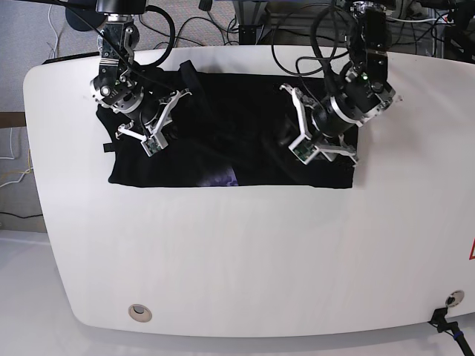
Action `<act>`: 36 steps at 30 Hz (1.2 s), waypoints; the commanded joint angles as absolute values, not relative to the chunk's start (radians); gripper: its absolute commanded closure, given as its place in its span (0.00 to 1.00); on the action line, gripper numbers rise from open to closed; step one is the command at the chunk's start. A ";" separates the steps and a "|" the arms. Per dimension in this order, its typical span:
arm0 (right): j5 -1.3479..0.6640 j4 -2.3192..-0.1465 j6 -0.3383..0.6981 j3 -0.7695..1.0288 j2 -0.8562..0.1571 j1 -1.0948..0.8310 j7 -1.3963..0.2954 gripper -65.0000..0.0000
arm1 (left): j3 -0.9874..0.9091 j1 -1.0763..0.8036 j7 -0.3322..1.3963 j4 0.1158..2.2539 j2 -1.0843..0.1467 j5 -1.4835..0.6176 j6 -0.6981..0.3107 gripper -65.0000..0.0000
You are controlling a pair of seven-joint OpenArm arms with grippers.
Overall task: Fold the T-shirt properly
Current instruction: 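Regrasp the shirt's opposite end with the right gripper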
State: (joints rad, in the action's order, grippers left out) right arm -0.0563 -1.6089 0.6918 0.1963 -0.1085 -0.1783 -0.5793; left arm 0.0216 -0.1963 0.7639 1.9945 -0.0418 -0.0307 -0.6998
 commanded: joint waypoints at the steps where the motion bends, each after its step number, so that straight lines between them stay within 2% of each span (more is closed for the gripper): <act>1: -0.039 -1.612 0.698 0.196 -0.113 -0.179 -0.611 1.00 | -0.044 -0.188 0.677 1.997 -0.038 -0.042 -0.698 0.67; 3: -0.039 -1.612 0.698 0.196 -0.113 -0.179 -0.611 1.00 | -0.099 -0.185 0.653 1.963 -0.036 -0.041 -0.698 0.67; 6: -0.039 -1.612 0.698 0.196 -0.113 -0.179 -0.611 1.00 | -0.122 -0.185 0.650 1.897 -0.044 -0.042 -0.647 0.67; 14: -0.039 -1.629 0.698 0.194 -0.113 -0.176 -0.611 1.00 | -0.122 -0.170 0.650 1.633 -0.064 -0.041 -0.641 0.67; 18: -0.041 -1.730 0.698 0.197 -0.088 -0.170 -0.639 0.99 | -0.124 -0.168 0.650 1.584 -0.090 -0.042 -0.641 0.67; 20: -0.041 -1.857 0.698 0.237 -0.047 -0.143 -0.720 0.82 | -0.124 -0.170 0.650 1.584 -0.094 -0.042 -0.641 0.67; 23: -0.039 -1.988 0.698 0.329 0.025 -0.077 -0.832 0.63 | -0.125 -0.170 0.650 1.584 -0.097 -0.042 -0.644 0.67; 29: -0.042 -1.929 0.698 0.492 0.005 0.008 -0.897 0.32 | -0.127 -0.179 0.650 1.584 -0.128 -0.047 -0.645 0.67; 31: -0.044 -1.888 0.698 0.521 -0.022 0.007 -0.897 0.28 | -0.127 -0.183 0.650 1.590 -0.134 -0.047 -0.645 0.67; 36: -0.208 -1.778 0.698 0.645 -0.082 -0.012 -0.920 0.27 | -0.130 -0.194 0.650 1.598 -0.156 -0.047 -0.645 0.67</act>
